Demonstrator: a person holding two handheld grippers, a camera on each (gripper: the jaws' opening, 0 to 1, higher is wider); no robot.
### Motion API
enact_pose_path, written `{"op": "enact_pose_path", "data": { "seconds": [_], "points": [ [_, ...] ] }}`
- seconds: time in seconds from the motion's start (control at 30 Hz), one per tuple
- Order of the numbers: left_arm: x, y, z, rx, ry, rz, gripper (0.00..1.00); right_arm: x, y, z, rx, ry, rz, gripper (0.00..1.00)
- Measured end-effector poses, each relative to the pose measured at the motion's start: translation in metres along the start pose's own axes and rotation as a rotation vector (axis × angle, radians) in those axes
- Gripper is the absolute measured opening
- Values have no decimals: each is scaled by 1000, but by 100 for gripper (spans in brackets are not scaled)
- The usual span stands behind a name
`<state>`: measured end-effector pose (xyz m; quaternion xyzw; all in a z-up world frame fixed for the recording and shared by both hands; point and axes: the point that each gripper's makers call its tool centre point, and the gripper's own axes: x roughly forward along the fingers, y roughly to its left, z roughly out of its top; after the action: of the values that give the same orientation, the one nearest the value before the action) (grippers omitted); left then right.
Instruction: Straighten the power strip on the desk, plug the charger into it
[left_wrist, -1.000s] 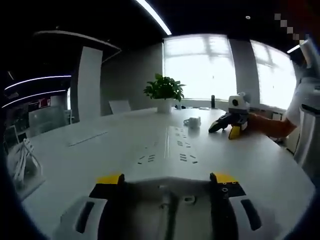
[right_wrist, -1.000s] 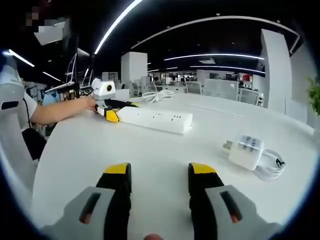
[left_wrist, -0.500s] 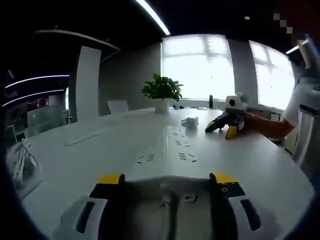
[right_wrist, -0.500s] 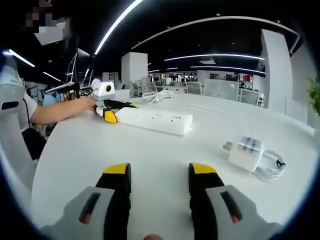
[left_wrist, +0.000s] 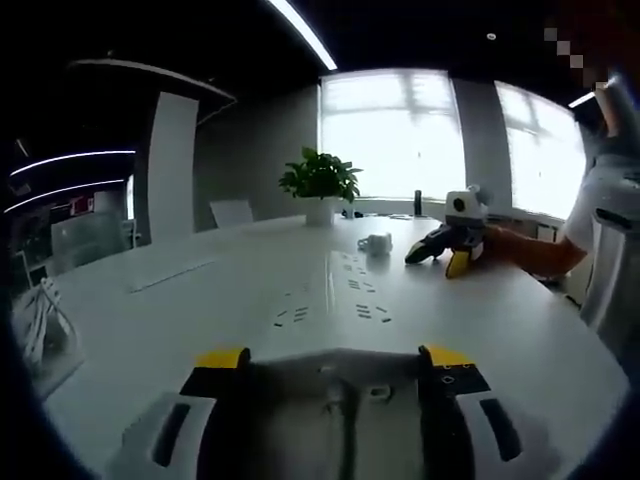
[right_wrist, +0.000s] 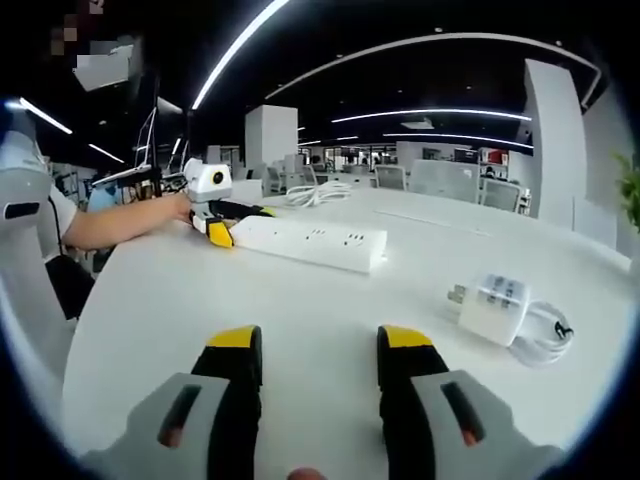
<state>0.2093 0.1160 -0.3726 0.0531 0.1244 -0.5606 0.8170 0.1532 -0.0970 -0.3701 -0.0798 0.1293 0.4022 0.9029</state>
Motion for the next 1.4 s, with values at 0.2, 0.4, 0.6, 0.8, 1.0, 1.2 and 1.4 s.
{"op": "enact_pose_path", "data": {
  "seconds": [0.2, 0.4, 0.6, 0.8, 1.0, 1.2, 1.4],
  "points": [
    [0, -2, 0, 2, 1, -7, 68, 0, 1, 0, -2, -2, 7, 46],
    [0, -4, 0, 4, 2, -16, 67, 0, 1, 0, -3, -3, 8, 46],
    [-1, -6, 0, 7, 1, -28, 67, 1, 1, 1, -3, -3, 10, 46],
    [-1, -8, 0, 8, 1, -33, 67, 2, 1, 1, -4, -4, 12, 46],
    [-1, -8, 0, 7, 0, -32, 67, 7, -3, 3, -3, -5, 12, 46],
    [-1, -8, 0, 3, 0, -32, 67, 8, -3, 4, -3, -4, 13, 46],
    [-1, -8, 0, 0, 1, -32, 67, 13, -8, 5, -1, -4, 6, 45]
  ]
}}
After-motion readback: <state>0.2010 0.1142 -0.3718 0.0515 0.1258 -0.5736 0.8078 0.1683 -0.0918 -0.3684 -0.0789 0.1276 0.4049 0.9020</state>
